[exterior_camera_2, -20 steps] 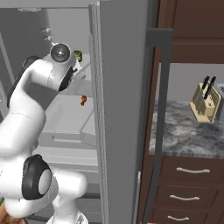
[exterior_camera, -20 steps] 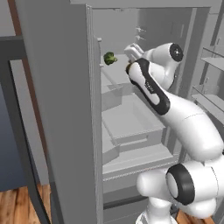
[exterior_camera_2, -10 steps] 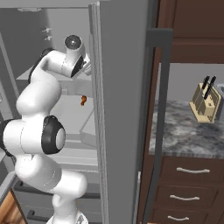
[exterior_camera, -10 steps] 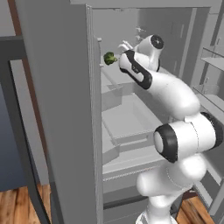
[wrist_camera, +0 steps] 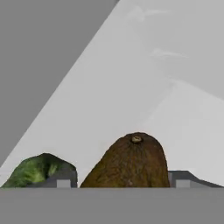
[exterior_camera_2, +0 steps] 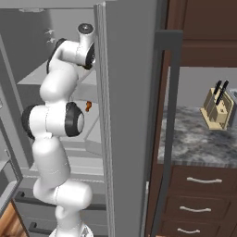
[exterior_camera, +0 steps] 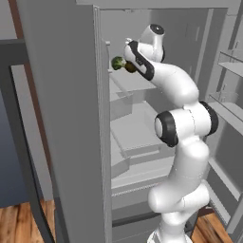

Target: Transport the chicken drumstick and avocado to the fridge. Place the chicken drumstick on the rack containing meat and place the avocado on the rack containing the vegetable, ensuring meats and vegetables are on different racks.

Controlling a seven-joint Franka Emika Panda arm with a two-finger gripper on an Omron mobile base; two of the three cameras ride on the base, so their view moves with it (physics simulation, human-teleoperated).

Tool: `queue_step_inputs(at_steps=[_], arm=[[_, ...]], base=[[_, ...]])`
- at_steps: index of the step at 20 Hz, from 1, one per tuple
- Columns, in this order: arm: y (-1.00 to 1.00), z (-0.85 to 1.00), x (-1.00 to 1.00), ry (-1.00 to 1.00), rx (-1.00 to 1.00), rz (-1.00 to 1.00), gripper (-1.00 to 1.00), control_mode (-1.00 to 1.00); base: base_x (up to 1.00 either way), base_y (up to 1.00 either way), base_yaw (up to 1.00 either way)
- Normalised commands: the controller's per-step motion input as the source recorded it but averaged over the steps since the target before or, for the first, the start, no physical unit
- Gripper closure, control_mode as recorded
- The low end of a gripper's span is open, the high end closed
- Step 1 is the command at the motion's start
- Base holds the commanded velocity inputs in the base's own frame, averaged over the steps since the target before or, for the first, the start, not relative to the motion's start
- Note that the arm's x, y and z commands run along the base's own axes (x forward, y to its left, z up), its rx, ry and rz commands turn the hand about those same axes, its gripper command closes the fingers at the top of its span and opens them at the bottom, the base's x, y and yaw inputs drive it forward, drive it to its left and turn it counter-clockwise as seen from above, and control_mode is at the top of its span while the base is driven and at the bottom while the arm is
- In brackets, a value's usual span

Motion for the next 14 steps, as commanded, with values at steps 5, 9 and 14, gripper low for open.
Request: queue_step_inputs(at_steps=[5, 9, 14], arm=[[-0.06, -0.60, 0.29, 0.15, -0.01, 0.00, 1.00, -1.00], [0.00, -0.81, -0.18, 0.09, -0.03, 0.00, 1.00, -1.00], [0.15, -0.95, -0.29, 0.03, -0.06, 0.00, -1.00, -1.00]], base=[[0.00, 0.00, 0.00], [0.00, 0.00, 0.00], [0.00, 0.00, 0.00]])
